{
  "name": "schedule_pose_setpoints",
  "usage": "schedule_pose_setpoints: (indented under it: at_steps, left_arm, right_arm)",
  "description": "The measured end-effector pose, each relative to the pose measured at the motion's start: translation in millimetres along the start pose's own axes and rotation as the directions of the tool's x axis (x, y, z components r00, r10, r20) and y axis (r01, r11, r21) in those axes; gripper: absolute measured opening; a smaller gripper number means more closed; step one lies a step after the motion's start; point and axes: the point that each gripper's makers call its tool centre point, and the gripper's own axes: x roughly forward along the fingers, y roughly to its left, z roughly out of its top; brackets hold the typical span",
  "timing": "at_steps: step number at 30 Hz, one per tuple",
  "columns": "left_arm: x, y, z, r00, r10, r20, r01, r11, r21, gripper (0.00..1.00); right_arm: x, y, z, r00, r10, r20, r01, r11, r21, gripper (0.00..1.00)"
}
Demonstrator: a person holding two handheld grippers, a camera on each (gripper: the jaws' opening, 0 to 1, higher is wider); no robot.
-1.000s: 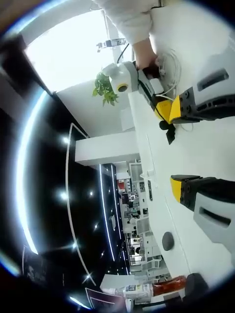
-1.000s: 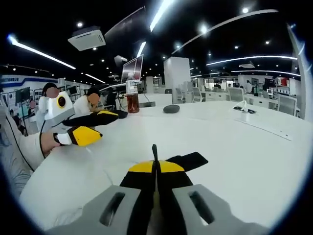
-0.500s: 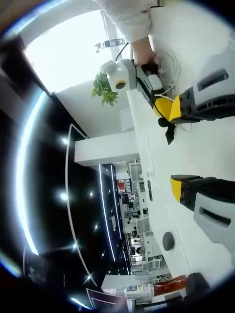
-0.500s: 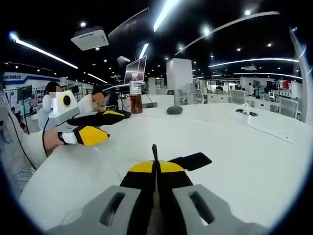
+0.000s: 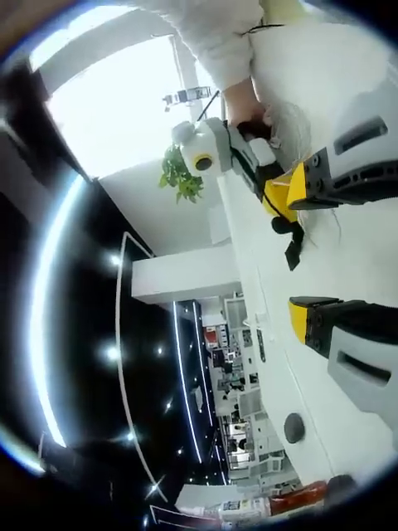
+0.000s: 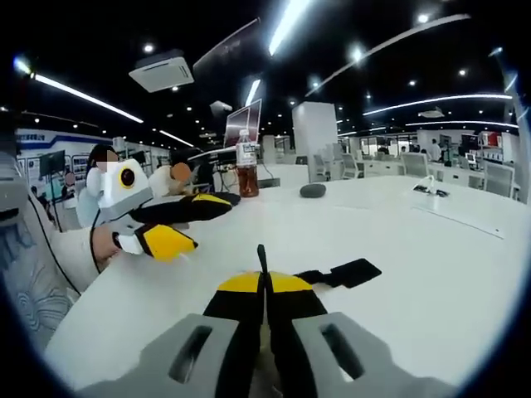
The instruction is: Peel open the Velcro strap on the desktop, arrange the wired earphones neatly onto it, and close the Velcro strap to secure them.
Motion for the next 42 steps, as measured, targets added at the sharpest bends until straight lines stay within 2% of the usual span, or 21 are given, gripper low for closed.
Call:
schedule_pose_setpoints:
  at_steps: [1, 5, 8, 10, 12, 13, 18, 21, 25, 30, 38, 42]
  left_arm:
    - [0, 1.3, 0.0, 1.000, 0.002, -0.001, -0.002, 1.000, 0.000, 0.45]
    - [-3, 4.0, 11.4, 0.998, -0.006, 0.060, 0.012, 0.995, -0.095, 0.45]
    - [-3, 7.6, 8.9, 0.999, 0.011, 0.047, -0.007, 0.997, -0.079, 0.45]
    - [-3, 5.2, 8.1, 0.999, 0.006, 0.042, -0.003, 0.998, -0.069, 0.45]
    - [-2, 3.3, 6.2, 1.000, -0.002, 0.031, 0.004, 0.999, -0.053, 0.45]
    - [-2, 3.0, 5.8, 1.000, -0.003, 0.029, 0.005, 0.999, -0.050, 0.45]
    - [-1, -4.3, 7.2, 0.999, -0.038, 0.038, 0.040, 0.998, -0.056, 0.44]
    - [-2, -16.6, 10.2, 0.994, -0.092, 0.054, 0.095, 0.994, -0.062, 0.40]
    - [0, -25.5, 4.2, 0.993, -0.116, 0.022, 0.117, 0.993, -0.034, 0.31]
    - [2, -28.1, -5.5, 0.993, -0.119, -0.026, 0.119, 0.993, 0.006, 0.30]
    - [2, -30.0, -8.9, 0.991, -0.122, -0.050, 0.124, 0.992, 0.028, 0.27]
    - [2, -29.6, -9.3, 0.991, -0.120, -0.053, 0.122, 0.992, 0.036, 0.19]
  right_arm:
    - [0, 4, 0.0, 1.000, 0.005, 0.000, -0.005, 1.000, 0.004, 0.03]
    - [0, 1, 0.0, 1.000, -0.003, -0.001, 0.003, 1.000, 0.008, 0.03]
    - [1, -1, -0.8, 1.000, -0.011, -0.005, 0.011, 1.000, -0.003, 0.03]
    - [0, -4, 1.1, 0.999, -0.032, 0.004, 0.032, 0.998, -0.044, 0.03]
    - [-3, -8, 12.2, 0.997, -0.038, 0.071, 0.040, 0.999, -0.030, 0.03]
    - [-5, -10, 13.4, 0.996, -0.044, 0.081, 0.046, 0.999, -0.023, 0.03]
    - [-4, -14, 10.4, 0.997, -0.051, 0.065, 0.052, 0.999, -0.012, 0.03]
    - [-4, -14, 8.0, 0.997, -0.049, 0.055, 0.050, 0.998, -0.021, 0.03]
    - [-4, -16, 8.7, 0.997, -0.051, 0.060, 0.052, 0.998, -0.018, 0.03]
    - [-5, -18, 10.1, 0.996, -0.054, 0.071, 0.055, 0.998, -0.008, 0.03]
    - [-4, -17, 9.9, 0.996, -0.053, 0.070, 0.053, 0.999, -0.010, 0.03]
    - [-4, -16, 9.5, 0.996, -0.052, 0.068, 0.053, 0.999, -0.012, 0.03]
